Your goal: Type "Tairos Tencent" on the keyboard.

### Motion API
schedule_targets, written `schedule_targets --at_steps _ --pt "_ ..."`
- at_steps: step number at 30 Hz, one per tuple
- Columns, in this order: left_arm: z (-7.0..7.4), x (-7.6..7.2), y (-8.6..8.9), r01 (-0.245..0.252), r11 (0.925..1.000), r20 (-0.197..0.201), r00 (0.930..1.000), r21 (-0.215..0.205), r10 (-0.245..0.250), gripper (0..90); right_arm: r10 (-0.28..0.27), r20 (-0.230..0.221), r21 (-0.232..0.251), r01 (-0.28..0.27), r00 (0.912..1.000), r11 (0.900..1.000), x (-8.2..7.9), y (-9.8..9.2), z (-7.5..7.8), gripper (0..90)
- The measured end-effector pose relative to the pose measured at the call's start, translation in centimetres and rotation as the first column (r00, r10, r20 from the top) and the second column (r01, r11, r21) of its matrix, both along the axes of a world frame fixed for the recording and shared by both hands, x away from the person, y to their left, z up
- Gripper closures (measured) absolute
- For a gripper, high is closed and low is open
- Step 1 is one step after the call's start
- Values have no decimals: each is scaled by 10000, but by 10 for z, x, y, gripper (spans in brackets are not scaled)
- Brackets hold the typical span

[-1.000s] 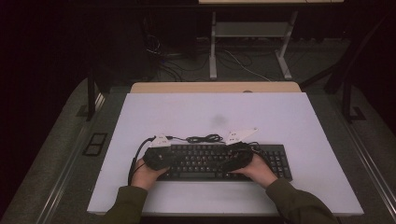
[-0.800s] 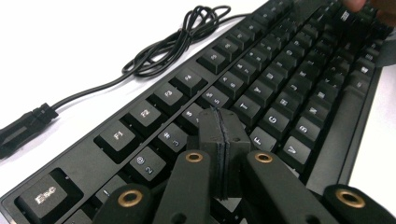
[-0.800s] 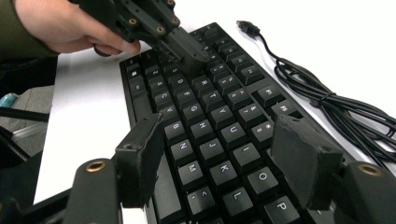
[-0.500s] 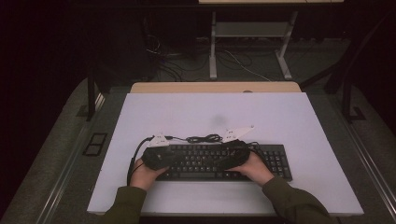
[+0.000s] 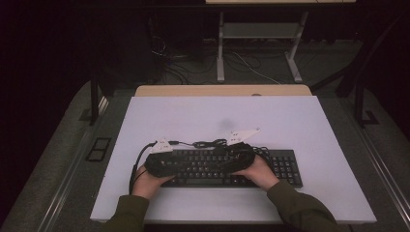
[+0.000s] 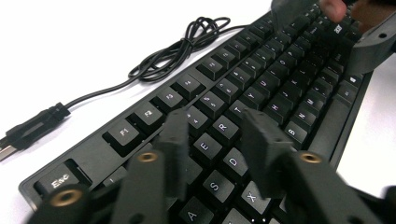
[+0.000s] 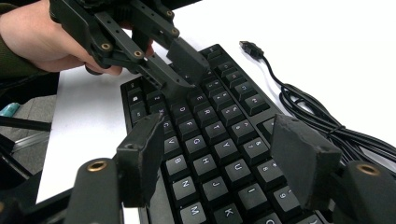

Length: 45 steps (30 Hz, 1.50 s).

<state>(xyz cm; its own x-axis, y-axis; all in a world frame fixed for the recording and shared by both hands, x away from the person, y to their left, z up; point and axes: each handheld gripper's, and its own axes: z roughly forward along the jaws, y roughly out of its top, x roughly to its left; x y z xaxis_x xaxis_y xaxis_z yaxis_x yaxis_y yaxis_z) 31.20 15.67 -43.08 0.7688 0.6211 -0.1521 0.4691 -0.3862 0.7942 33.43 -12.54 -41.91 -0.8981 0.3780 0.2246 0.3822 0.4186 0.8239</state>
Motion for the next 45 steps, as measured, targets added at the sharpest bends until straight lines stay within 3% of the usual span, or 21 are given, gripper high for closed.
schedule_targets --at_steps 5,10,20,27,45 --pt "1 0 2 -201 9998 45 9998 -97 201 451 127 -50 -71 -128 9999 9999 -2 0 -1 397" --pt "-1 0 4 -318 9994 67 9995 -145 319 375 245 -144 -138 -247 9996 9996 -3 1 -2 468" --pt "-3 0 3 -288 9994 75 9996 -178 290 333 185 -50 -493 -187 9998 9986 -8 5 -5 709" --pt "-3 0 2 -272 9995 59 9996 -181 273 317 550 -93 -752 -555 9984 9956 -13 12 -6 892" --pt "-4 -1 2 -216 9995 55 9997 -217 217 307 722 -315 -1413 -760 9969 9870 -15 19 -17 892"
